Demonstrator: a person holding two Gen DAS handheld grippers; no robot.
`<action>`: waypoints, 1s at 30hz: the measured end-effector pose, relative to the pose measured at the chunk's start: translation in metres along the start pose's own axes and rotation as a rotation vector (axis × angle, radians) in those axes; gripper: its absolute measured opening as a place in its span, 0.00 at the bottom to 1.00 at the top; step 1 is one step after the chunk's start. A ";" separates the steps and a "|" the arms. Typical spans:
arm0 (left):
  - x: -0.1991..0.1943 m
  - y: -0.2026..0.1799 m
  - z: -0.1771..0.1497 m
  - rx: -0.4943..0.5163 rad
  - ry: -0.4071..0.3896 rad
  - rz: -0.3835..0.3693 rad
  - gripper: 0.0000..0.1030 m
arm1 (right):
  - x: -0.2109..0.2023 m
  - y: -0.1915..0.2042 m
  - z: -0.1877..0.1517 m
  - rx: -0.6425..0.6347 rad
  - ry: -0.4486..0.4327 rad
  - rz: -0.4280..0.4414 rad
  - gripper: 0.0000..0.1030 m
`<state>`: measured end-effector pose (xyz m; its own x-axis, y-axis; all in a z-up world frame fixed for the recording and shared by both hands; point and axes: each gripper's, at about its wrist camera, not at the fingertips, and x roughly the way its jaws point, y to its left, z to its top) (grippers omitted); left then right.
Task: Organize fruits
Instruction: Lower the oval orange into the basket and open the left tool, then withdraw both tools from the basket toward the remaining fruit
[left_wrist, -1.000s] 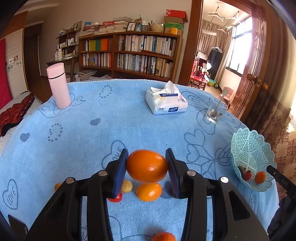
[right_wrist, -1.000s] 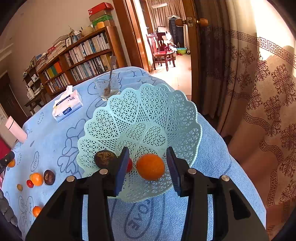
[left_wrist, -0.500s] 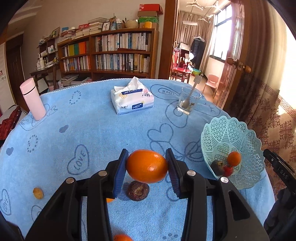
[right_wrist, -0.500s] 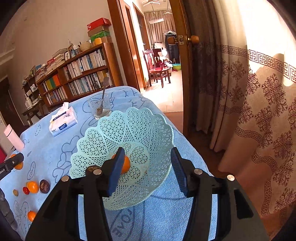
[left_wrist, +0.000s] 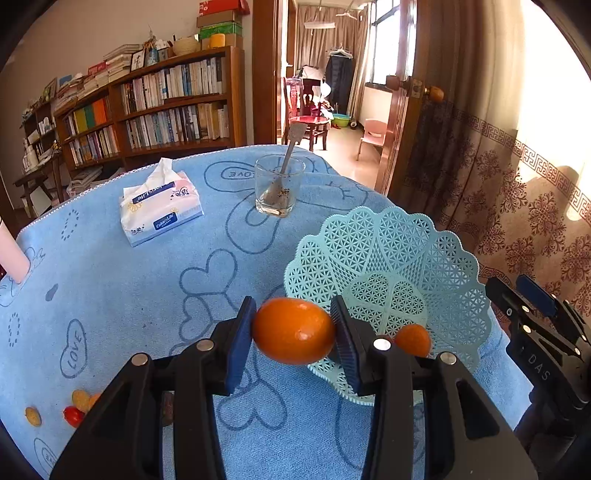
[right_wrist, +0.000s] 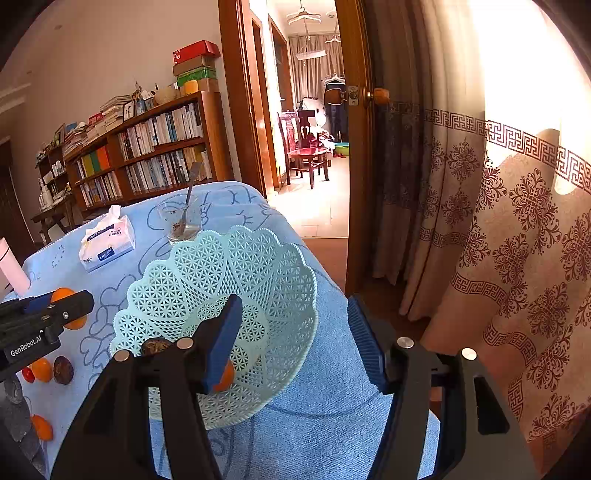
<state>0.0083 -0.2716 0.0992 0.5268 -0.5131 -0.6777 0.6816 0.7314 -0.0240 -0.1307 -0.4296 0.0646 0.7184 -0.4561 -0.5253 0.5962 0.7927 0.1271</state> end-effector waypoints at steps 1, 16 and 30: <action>0.004 -0.005 0.001 0.007 0.005 -0.002 0.41 | 0.000 -0.001 -0.001 0.001 0.002 -0.001 0.60; 0.004 -0.029 0.008 0.046 -0.060 0.023 0.81 | -0.003 -0.004 0.000 0.010 0.008 0.001 0.75; -0.039 0.016 0.001 -0.016 -0.116 0.142 0.88 | -0.015 0.013 -0.004 -0.016 -0.003 0.041 0.77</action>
<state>-0.0009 -0.2407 0.1259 0.6728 -0.4523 -0.5855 0.5888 0.8065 0.0535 -0.1352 -0.4109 0.0707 0.7430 -0.4242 -0.5177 0.5607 0.8169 0.1353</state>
